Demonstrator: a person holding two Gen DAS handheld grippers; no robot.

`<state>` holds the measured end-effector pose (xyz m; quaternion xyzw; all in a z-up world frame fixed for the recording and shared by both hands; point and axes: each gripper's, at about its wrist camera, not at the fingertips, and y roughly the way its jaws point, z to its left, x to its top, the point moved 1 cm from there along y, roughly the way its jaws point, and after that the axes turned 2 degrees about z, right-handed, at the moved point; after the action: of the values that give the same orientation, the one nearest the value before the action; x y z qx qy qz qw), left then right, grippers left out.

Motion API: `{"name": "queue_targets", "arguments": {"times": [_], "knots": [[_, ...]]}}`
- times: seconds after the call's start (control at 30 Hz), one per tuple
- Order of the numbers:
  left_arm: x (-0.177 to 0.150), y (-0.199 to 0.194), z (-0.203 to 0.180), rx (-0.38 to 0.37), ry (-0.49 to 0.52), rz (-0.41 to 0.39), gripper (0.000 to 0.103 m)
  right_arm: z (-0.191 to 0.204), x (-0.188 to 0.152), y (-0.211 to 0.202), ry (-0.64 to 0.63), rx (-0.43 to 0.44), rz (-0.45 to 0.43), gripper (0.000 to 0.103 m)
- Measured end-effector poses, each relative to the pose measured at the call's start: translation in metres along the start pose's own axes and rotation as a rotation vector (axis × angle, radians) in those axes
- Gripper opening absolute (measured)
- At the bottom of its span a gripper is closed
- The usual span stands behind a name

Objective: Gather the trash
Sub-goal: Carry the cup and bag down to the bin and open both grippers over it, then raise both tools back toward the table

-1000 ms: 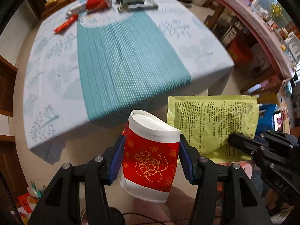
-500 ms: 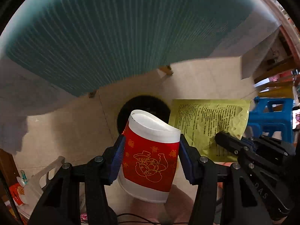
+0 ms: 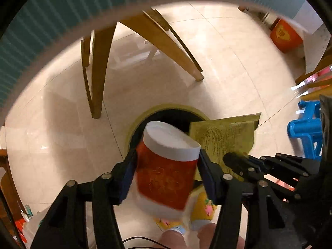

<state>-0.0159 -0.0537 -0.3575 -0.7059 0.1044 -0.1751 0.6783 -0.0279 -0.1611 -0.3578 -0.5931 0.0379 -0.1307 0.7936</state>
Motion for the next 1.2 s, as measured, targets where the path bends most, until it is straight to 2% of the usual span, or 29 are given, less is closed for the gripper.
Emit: {"name": "queue_targets", "arguments": {"times": [0.07, 0.13, 0.2, 0.27, 0.57, 0.8, 0.97, 1.2], "knots": [[0.003, 0.008, 0.007, 0.018, -0.005, -0.003, 0.075, -0.002, 0.0, 0.01, 0.017, 0.004, 0.018, 0.006], [0.001, 0.011, 0.014, 0.022, -0.016, 0.002, 0.077, -0.001, 0.001, 0.018, 0.026, -0.004, 0.039, 0.011], [0.004, 0.011, 0.024, 0.031, -0.033, 0.016, 0.088, -0.002, 0.002, 0.025, 0.039, -0.001, 0.063, 0.033], [0.002, 0.011, 0.028, 0.033, -0.045, 0.019, 0.09, -0.001, 0.002, 0.026, 0.033, -0.002, 0.057, 0.046], [0.001, -0.014, 0.033, 0.05, -0.058, -0.016, 0.09, 0.0, -0.001, 0.012, 0.046, -0.013, 0.008, 0.047], [-0.005, -0.054, 0.035, 0.047, -0.059, -0.04, 0.09, 0.007, -0.006, -0.027, 0.059, -0.026, -0.016, 0.047], [-0.01, -0.108, 0.033, 0.048, -0.049, -0.062, 0.09, 0.013, -0.008, -0.068, 0.072, -0.028, -0.034, 0.047], [-0.014, -0.199, 0.033, 0.0, -0.06, -0.098, 0.09, 0.028, -0.007, -0.152, 0.063, -0.04, -0.07, 0.047]]}}
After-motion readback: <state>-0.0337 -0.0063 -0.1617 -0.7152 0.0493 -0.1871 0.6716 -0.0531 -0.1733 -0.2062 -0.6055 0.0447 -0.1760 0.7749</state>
